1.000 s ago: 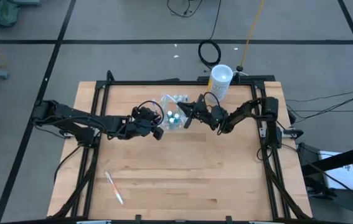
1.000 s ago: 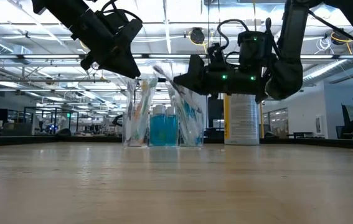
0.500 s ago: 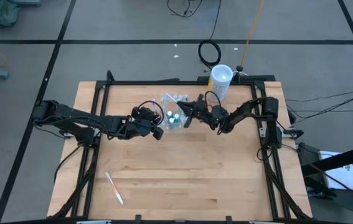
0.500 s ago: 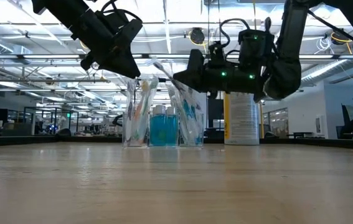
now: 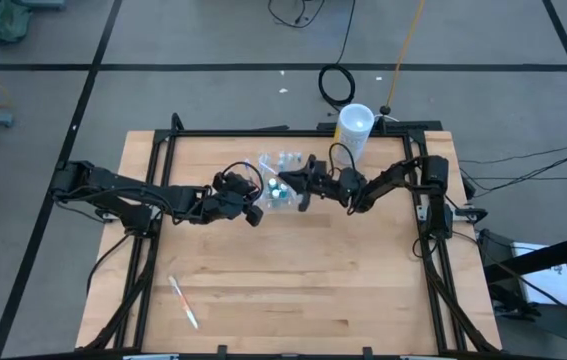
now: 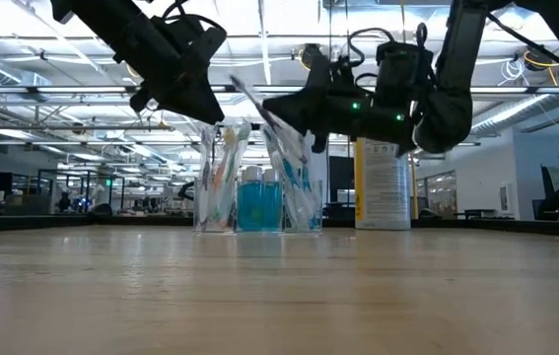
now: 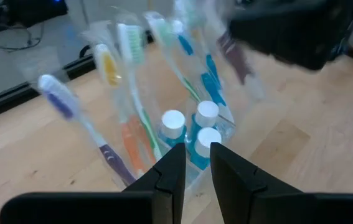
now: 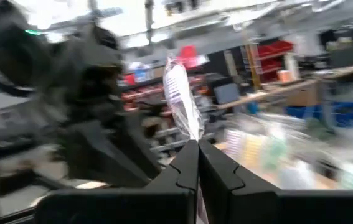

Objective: Pick & Place toothbrushing station
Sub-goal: Put the purple toothbrush into the transparent organizer

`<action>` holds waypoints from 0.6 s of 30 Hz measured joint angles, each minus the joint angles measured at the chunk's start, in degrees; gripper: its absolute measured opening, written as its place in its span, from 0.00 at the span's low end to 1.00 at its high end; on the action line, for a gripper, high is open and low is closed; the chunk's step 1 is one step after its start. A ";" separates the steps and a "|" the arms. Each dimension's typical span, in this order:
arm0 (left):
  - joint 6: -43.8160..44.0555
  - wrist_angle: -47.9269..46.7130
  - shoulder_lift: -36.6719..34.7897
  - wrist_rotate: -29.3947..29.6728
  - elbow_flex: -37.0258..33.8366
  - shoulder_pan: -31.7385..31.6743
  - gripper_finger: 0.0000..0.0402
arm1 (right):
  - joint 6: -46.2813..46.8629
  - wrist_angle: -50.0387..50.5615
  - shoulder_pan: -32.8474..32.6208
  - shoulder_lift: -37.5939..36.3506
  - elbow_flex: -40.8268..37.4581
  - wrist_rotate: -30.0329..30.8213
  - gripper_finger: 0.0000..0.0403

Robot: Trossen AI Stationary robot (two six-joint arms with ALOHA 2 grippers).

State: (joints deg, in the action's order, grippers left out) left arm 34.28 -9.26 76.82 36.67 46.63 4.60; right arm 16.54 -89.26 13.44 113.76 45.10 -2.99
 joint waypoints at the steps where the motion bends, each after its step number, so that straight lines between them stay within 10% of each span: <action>1: -1.06 0.04 0.00 -0.70 0.00 0.00 0.20 | -0.01 -0.41 -0.01 -0.03 0.01 -1.60 0.00; 18: -33.85 16.76 0.00 -11.43 -0.02 -0.22 0.35 | -5.75 11.65 -1.65 -13.54 -3.63 -10.48 0.00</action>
State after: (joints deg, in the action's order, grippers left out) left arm 0.43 7.50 76.82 25.23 46.61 4.38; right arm 10.79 -77.60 11.79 100.23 41.48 -13.47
